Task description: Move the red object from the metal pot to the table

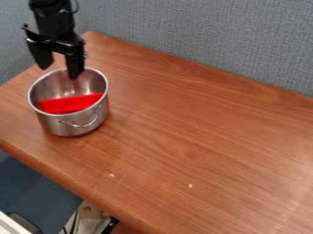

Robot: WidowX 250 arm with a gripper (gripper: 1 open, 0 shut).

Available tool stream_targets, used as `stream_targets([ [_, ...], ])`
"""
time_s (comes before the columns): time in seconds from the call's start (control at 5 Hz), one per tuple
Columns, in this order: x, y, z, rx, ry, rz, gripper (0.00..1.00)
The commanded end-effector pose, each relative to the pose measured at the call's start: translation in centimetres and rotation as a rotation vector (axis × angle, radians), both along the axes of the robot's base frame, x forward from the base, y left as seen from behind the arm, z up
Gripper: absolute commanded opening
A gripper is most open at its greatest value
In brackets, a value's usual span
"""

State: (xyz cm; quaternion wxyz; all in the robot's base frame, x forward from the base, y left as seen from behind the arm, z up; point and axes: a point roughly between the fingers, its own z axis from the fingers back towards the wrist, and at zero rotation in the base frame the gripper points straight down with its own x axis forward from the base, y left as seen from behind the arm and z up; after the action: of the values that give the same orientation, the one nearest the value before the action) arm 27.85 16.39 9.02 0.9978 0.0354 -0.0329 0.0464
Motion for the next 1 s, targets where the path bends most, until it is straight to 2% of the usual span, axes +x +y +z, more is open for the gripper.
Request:
stream_targets([
  [0.0, -0.1, -0.1, 0.3, 0.064, -0.019, -0.03, 1.0],
  [0.2, -0.2, -0.5, -0.9, 0.09, -0.003, -0.051, 1.0],
  [0.6, 0.0, -1.1, -0.9, 0.18, 0.026, -0.264, 1.0],
  [0.8, 0.0, -1.1, -0.9, 0.215, 0.042, -0.362, 1.0],
])
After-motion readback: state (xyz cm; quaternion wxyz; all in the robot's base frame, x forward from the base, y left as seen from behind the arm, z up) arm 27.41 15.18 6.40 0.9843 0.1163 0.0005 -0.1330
